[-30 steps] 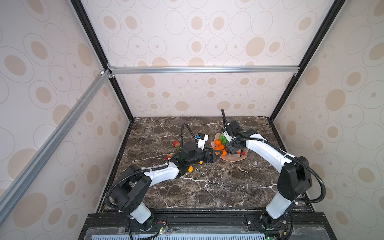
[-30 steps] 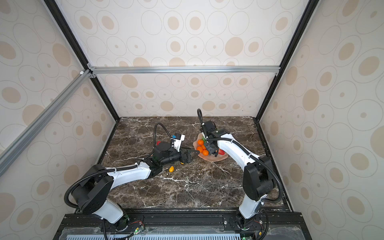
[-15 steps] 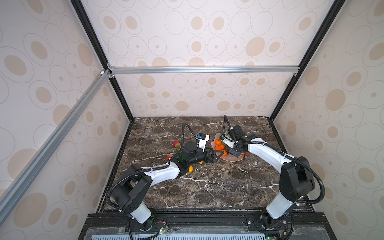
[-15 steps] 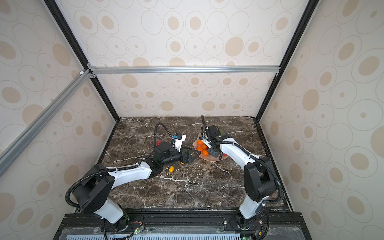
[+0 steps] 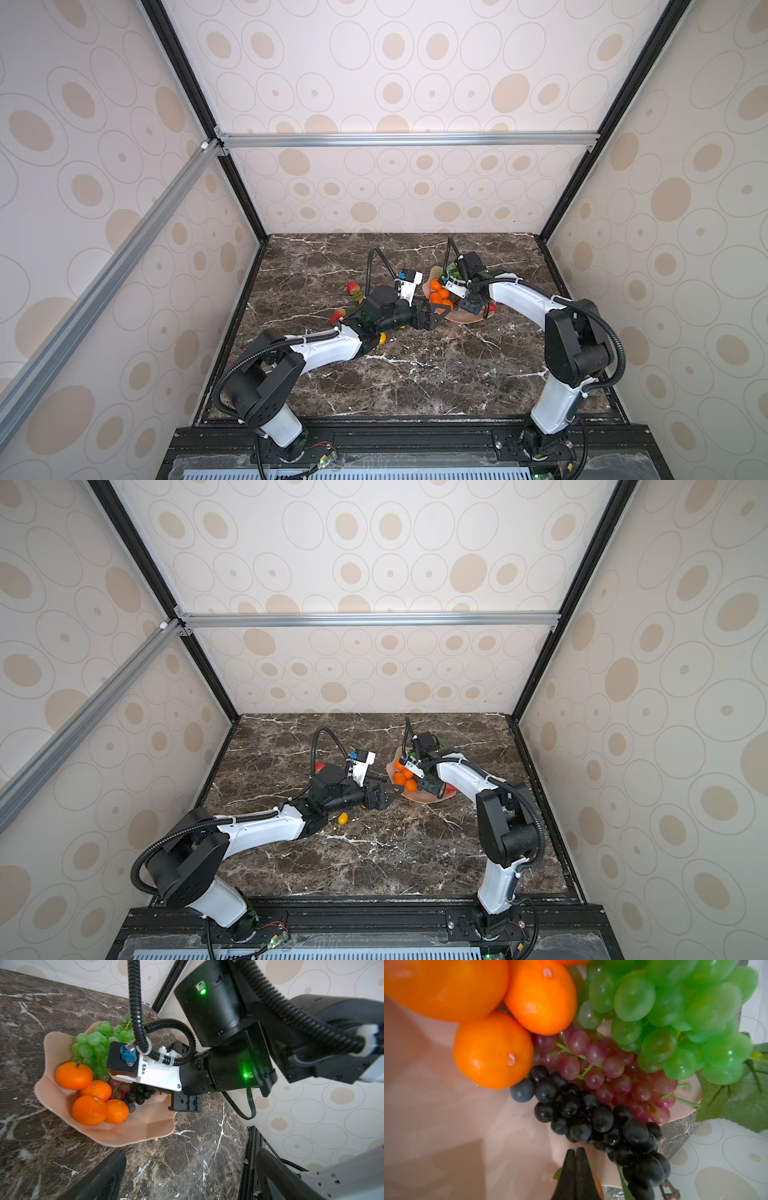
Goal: Place and organize the fake fruits in the fruit bowl
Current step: 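Lower the strawberry into the bowl beside the grapes and open the right gripper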
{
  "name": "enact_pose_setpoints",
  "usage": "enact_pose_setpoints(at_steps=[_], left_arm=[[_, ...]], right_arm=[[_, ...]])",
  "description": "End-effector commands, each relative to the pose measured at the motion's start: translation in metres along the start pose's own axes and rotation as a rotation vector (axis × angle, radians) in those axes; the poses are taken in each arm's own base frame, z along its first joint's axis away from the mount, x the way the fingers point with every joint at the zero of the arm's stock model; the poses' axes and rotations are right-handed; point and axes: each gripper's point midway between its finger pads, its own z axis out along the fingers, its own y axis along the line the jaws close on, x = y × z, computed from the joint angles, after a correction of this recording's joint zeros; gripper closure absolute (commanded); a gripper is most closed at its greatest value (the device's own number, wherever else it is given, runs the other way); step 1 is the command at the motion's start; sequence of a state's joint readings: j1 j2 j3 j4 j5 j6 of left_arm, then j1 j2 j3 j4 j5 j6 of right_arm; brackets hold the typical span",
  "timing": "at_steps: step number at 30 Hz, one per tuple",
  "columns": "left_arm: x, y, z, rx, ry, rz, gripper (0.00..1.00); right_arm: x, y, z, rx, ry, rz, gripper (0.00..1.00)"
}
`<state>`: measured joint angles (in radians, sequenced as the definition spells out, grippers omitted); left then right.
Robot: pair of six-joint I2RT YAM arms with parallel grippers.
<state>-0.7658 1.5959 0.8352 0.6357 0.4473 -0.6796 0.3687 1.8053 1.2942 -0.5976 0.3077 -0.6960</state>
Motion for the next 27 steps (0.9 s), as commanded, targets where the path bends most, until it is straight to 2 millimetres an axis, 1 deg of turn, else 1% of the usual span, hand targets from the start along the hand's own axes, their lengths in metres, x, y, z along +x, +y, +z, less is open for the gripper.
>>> enact_pose_setpoints(at_steps=[1,7,9,11,14,18,21,22,23,24,26,27], left_arm=[[-0.011,-0.014,0.001,0.036,-0.03,0.03,0.02],[-0.009,-0.012,0.001,0.031,-0.029,0.024,0.02],[-0.01,-0.012,0.002,0.032,-0.03,0.024,0.02],[-0.01,-0.012,0.002,0.03,-0.032,0.023,0.02],[-0.011,-0.013,0.002,0.032,-0.035,0.022,0.02],[-0.011,-0.013,0.0,0.03,-0.039,0.022,0.02],[-0.013,-0.014,-0.002,0.028,-0.043,0.023,0.02],[-0.013,-0.014,-0.002,0.029,-0.044,0.024,0.02],[-0.014,-0.015,-0.003,0.026,-0.047,0.025,0.02],[-0.014,-0.014,-0.003,0.022,-0.048,0.029,0.02],[-0.016,-0.015,-0.004,0.017,-0.051,0.032,0.02],[-0.016,-0.015,-0.005,0.015,-0.051,0.034,0.02]], right_arm=[[-0.004,-0.008,0.002,0.012,-0.004,-0.03,0.97],[-0.003,0.0,0.005,-0.024,-0.003,-0.03,0.86],[-0.003,0.001,0.005,-0.026,-0.006,-0.028,0.82],[-0.003,0.001,0.005,-0.027,-0.008,-0.023,0.76],[-0.006,0.0,0.002,-0.026,-0.025,-0.01,0.71],[-0.01,-0.001,-0.006,-0.039,-0.054,0.016,0.65],[-0.014,-0.001,-0.017,-0.054,-0.087,0.043,0.58],[-0.015,-0.001,-0.021,-0.056,-0.099,0.056,0.58],[-0.017,-0.002,-0.026,-0.059,-0.117,0.07,0.52],[-0.018,-0.002,-0.03,-0.064,-0.131,0.08,0.49],[-0.019,0.0,-0.035,-0.075,-0.146,0.096,0.45],[-0.019,0.0,-0.037,-0.078,-0.151,0.106,0.44]])
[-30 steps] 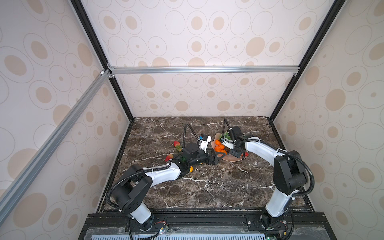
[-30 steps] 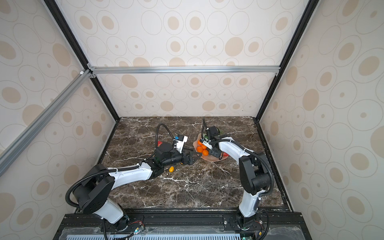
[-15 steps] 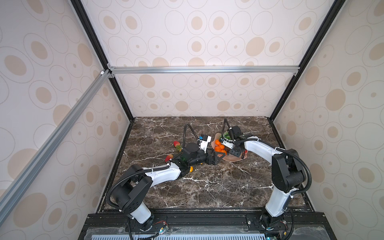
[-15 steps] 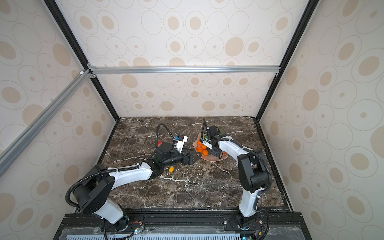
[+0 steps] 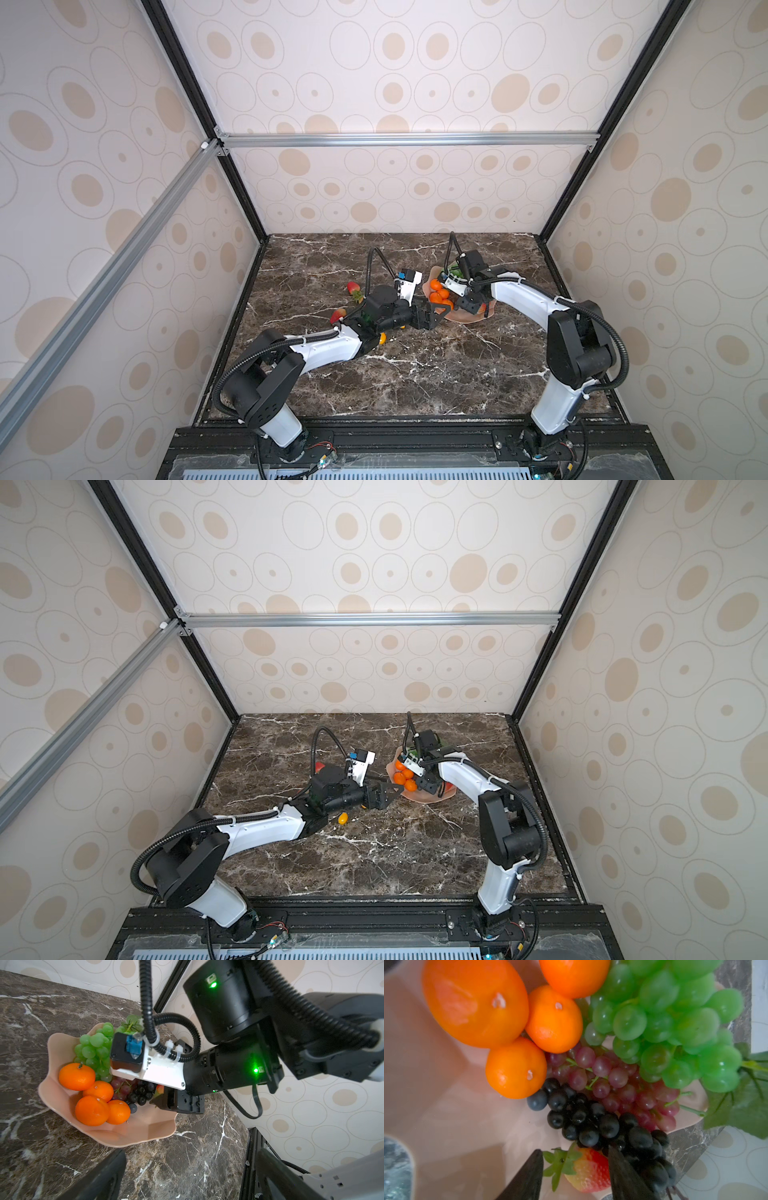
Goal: Place and organize the fake fruits in the fruit bowl
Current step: 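Lower the strawberry into the bowl beside the grapes and open the right gripper, then move the right gripper back to the strawberries on the table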
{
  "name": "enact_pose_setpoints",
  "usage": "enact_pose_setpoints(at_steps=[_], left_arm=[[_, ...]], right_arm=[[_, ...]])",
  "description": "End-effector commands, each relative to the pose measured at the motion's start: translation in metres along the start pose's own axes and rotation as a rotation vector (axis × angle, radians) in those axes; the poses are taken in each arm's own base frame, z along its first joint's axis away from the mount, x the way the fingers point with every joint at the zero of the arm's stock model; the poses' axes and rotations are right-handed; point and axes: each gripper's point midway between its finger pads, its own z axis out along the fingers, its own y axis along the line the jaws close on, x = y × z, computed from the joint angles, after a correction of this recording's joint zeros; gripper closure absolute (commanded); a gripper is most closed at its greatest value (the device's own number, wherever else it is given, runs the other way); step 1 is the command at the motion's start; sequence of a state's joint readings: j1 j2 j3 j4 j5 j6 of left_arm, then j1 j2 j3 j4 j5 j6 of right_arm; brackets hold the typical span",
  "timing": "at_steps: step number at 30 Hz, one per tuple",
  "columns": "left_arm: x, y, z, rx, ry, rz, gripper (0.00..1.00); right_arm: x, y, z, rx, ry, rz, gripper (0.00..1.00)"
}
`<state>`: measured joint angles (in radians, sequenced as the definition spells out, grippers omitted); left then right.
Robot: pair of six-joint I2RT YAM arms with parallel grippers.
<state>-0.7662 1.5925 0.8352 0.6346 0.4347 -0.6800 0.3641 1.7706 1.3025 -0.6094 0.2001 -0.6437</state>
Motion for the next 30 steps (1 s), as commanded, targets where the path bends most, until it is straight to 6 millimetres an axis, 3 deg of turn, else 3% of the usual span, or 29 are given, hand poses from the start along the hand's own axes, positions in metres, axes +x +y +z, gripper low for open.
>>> enact_pose_setpoints(at_steps=[1,7,14,19,24,30], left_arm=[[-0.014,-0.015,-0.005,0.021,-0.041,0.033,0.02],[-0.019,-0.006,-0.016,-0.035,-0.064,0.032,0.02],[-0.029,0.022,-0.052,-0.196,-0.119,0.023,0.02],[-0.031,0.043,-0.08,-0.319,-0.125,0.018,0.02],[-0.024,0.065,-0.114,-0.452,-0.126,0.002,0.02],[-0.02,0.085,-0.155,-0.536,-0.161,-0.053,0.02]], right_arm=[[-0.009,-0.004,-0.024,-0.015,-0.068,0.048,0.44],[-0.023,-0.009,-0.045,-0.014,-0.156,0.156,0.44],[-0.053,-0.008,-0.075,-0.124,-0.321,0.485,0.36],[-0.062,-0.004,-0.086,-0.131,-0.379,0.641,0.35],[-0.08,0.018,-0.099,-0.191,-0.427,0.748,0.36],[-0.105,0.051,-0.099,-0.26,-0.418,0.793,0.39]])
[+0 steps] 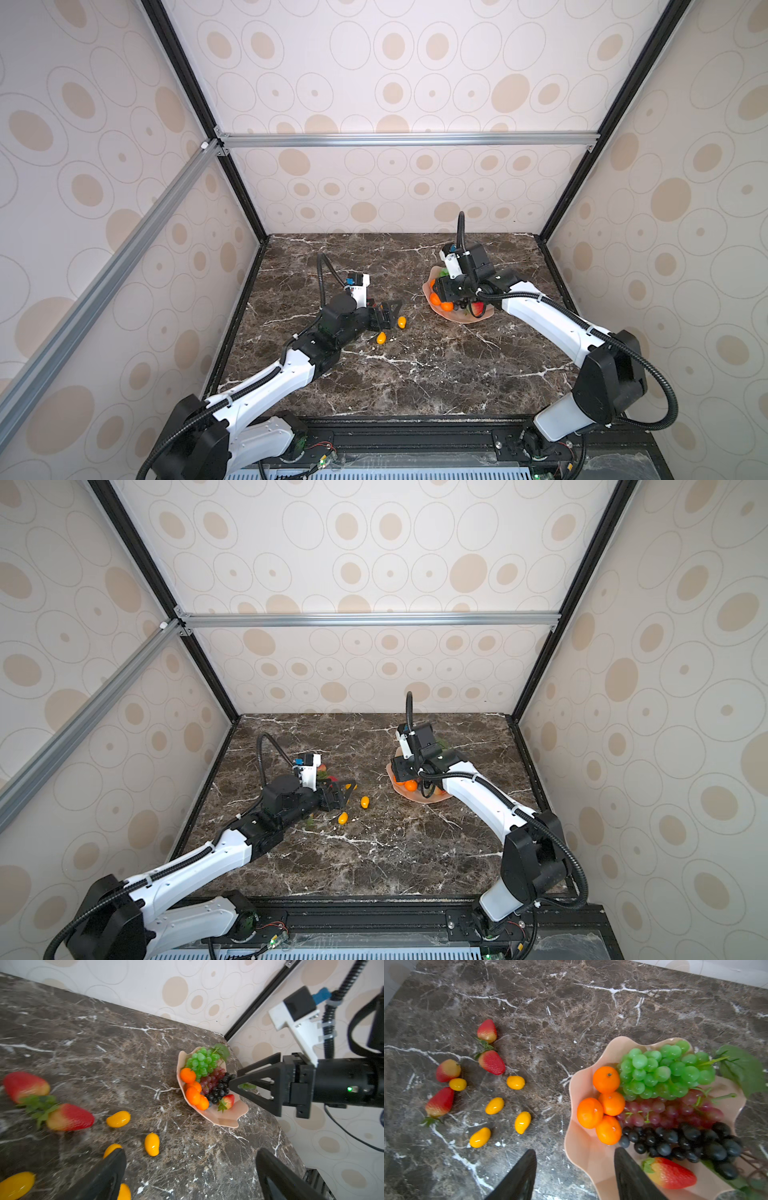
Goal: Place and organize the fake fruits in the fruit bowl
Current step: 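Move the right gripper back to the strawberries on the table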
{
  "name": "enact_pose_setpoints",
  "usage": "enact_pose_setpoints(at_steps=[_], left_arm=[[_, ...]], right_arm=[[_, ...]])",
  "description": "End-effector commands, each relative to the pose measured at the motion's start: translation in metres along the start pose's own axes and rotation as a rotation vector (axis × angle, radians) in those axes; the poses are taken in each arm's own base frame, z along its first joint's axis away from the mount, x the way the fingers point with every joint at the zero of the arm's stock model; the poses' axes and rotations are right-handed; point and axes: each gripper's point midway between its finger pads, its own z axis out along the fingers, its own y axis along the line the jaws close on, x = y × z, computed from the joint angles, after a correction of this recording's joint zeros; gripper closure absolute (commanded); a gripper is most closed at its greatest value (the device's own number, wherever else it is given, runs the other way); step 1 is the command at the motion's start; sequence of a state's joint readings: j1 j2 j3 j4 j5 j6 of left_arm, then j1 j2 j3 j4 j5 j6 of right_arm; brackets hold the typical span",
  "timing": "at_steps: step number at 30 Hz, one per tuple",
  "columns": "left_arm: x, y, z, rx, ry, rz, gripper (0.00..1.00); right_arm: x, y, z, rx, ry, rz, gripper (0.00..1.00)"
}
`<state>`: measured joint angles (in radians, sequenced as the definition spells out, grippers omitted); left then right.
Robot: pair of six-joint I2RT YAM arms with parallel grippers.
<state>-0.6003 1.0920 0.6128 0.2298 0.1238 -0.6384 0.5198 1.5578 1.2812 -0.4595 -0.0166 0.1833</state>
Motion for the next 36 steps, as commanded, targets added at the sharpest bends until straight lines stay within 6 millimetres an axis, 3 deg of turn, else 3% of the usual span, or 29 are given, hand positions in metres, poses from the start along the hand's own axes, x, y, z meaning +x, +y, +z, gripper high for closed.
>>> enact_pose_setpoints(at_steps=[1,10,17,26,36], left_arm=[[0.003,0.028,-0.015,-0.091,0.006,-0.024,0.02],[0.001,0.07,-0.051,-0.206,-0.006,-0.085,0.02],[-0.004,0.099,-0.074,-0.283,-0.032,-0.136,0.02],[-0.004,0.123,-0.086,-0.291,-0.057,-0.225,0.02],[-0.002,0.139,-0.097,-0.273,-0.091,-0.302,0.02]], right_arm=[[0.004,0.025,0.01,-0.039,0.012,0.085,0.4],[0.016,0.113,0.031,-0.182,0.045,0.069,0.45],[0.047,0.179,0.055,-0.273,0.149,0.087,0.53],[0.061,0.209,0.079,-0.295,0.203,0.115,0.57],[0.089,0.261,0.09,-0.356,0.252,0.087,0.58]])
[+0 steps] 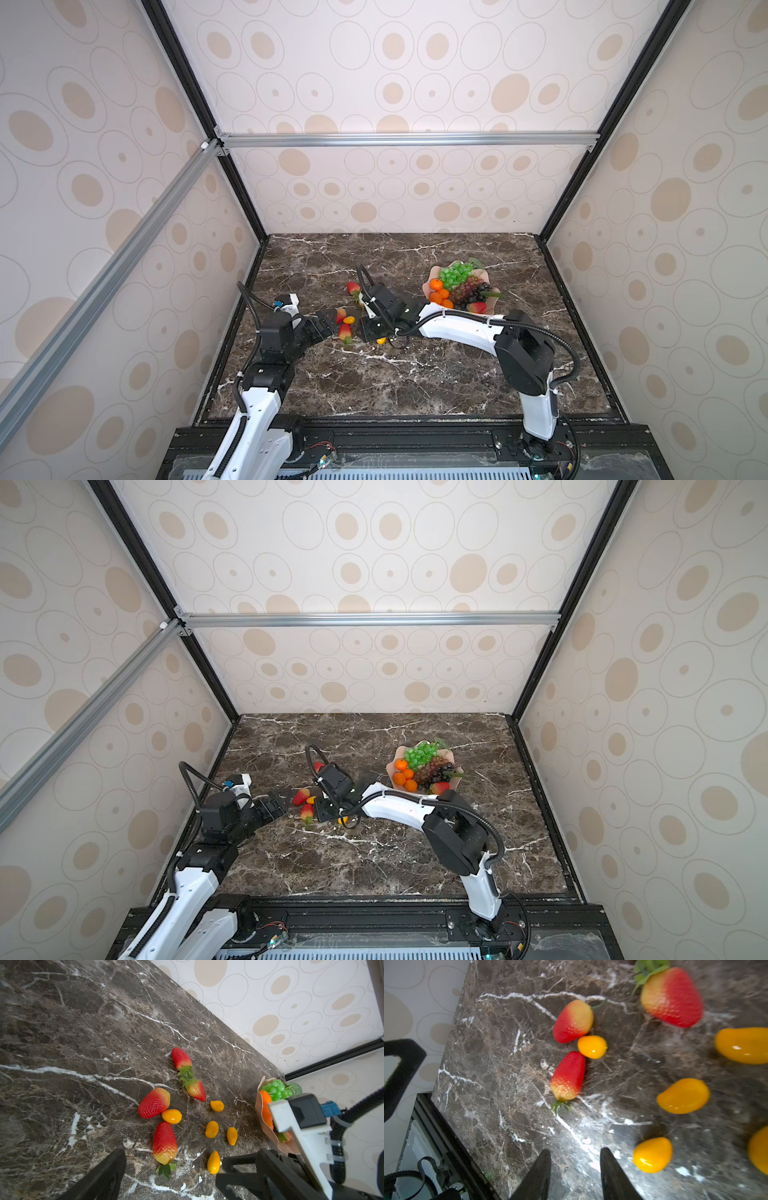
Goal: Place and organize the fake fruits in the fruit bowl
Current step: 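Move the right gripper back to the strawberries on the table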
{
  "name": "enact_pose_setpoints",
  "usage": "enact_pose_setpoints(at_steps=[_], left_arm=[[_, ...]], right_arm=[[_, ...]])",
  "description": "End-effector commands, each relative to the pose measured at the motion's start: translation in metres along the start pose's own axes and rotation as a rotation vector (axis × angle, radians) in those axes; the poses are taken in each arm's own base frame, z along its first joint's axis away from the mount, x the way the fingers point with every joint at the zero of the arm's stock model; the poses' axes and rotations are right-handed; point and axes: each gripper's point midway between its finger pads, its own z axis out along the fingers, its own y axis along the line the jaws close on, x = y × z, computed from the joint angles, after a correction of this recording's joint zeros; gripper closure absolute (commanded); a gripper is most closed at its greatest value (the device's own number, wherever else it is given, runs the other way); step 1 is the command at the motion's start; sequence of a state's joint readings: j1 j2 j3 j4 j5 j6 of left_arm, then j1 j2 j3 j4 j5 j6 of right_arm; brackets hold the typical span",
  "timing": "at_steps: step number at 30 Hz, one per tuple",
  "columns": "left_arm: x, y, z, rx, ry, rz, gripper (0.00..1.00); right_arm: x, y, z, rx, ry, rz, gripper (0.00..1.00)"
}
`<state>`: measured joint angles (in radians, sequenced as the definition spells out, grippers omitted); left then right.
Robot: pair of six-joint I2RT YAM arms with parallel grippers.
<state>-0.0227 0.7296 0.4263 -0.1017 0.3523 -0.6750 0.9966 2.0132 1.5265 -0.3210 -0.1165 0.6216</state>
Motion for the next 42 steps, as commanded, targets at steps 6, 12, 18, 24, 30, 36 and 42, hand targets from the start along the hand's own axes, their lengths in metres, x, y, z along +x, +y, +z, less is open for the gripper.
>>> enact_pose_setpoints(at_steps=[6,12,18,24,30,36,42], left_arm=[[-0.003,-0.002,-0.006,0.047,-0.01,-0.034,0.02],[-0.005,0.001,-0.009,0.05,-0.022,-0.044,0.02],[-0.005,0.001,-0.008,0.058,-0.021,-0.047,0.02],[-0.006,0.003,-0.008,0.056,-0.026,-0.048,0.02],[-0.006,0.004,-0.007,0.055,-0.03,-0.05,0.02],[-0.007,0.004,-0.007,0.053,-0.031,-0.047,0.02],[-0.005,0.001,-0.007,0.076,-0.017,-0.048,0.02]], right_arm=[[0.013,0.028,0.034,-0.042,0.045,0.005,0.58],[0.012,0.024,0.047,0.0,0.05,0.009,0.58],[0.016,0.01,0.058,0.074,0.075,0.031,0.54],[0.013,0.007,0.065,0.09,0.083,0.038,0.54],[0.013,0.0,0.072,0.119,0.097,0.048,0.56],[0.012,-0.008,0.077,0.125,0.105,0.071,0.59],[0.012,-0.01,0.08,0.126,0.114,0.07,0.62]])
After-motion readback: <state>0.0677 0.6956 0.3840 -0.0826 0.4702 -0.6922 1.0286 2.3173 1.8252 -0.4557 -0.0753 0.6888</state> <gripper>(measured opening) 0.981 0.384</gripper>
